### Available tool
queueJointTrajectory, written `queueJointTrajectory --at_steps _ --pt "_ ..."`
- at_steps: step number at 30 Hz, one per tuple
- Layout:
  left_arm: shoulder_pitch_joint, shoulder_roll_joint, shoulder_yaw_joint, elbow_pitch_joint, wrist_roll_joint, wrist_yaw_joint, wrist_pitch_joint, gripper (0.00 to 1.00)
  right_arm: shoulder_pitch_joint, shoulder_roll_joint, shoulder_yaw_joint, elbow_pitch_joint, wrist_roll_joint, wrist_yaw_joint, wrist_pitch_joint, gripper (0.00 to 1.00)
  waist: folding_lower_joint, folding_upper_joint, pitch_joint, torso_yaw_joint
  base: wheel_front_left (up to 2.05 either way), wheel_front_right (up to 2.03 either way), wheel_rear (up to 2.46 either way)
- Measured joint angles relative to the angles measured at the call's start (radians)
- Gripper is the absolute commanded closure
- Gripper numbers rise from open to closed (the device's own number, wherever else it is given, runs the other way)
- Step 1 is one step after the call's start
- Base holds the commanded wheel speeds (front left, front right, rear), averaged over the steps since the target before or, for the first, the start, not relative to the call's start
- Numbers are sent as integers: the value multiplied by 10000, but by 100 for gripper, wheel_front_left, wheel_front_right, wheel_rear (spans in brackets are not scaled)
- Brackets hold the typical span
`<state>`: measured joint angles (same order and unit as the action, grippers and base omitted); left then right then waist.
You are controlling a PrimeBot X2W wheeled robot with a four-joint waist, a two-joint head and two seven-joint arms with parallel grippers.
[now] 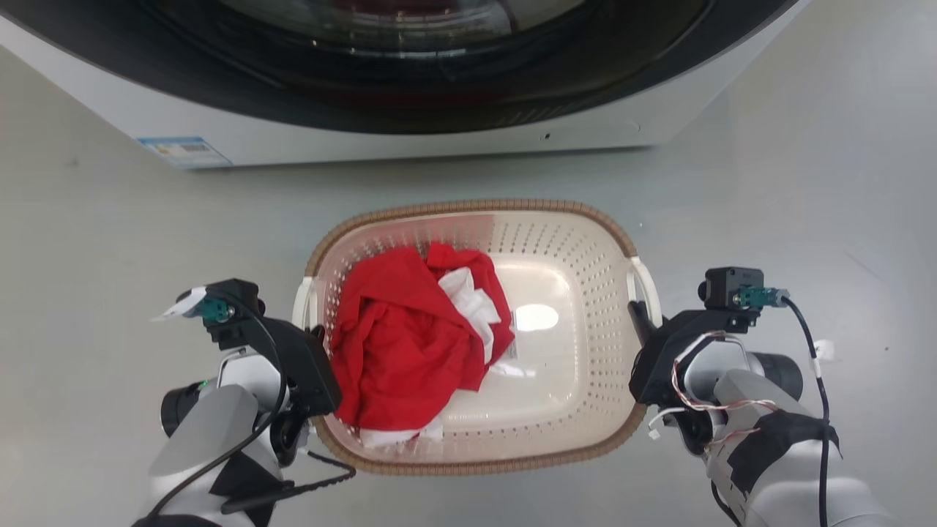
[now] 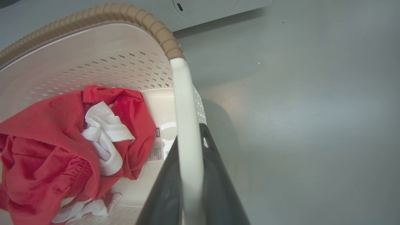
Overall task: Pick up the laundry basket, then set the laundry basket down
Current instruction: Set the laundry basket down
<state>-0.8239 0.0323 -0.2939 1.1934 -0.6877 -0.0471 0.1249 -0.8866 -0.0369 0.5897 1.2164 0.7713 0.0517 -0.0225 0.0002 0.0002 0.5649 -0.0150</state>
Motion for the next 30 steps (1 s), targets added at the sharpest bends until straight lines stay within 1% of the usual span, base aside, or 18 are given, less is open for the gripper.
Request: queueJointTrajectory --at_steps 11,16,21,23,30 --pt "-596 40 82 -61 19 -59 -754 100 -663 -63 123 -115 -253 -90 -732 100 0 -1 1253 107 0 0 0" --pt "-839 61 81 -67 46 -73 -1070 100 -887 -61 186 -148 -330 -242 -1070 100 0 0 1760 129 0 0 0" --pt "-1102 102 65 -94 151 -146 -1425 100 -1110 -63 199 -159 -380 -280 -1404 100 0 -1 2212 120 0 0 0" --pt "-1211 102 59 -119 153 -148 -1592 100 -1211 -71 198 -165 -433 -353 -1559 100 0 -1 2381 113 0 0 0" --pt "-1420 128 10 -88 219 -240 -1929 100 -1442 -86 190 -153 -500 -483 -1737 100 -1 -1 2873 92 0 0 0"
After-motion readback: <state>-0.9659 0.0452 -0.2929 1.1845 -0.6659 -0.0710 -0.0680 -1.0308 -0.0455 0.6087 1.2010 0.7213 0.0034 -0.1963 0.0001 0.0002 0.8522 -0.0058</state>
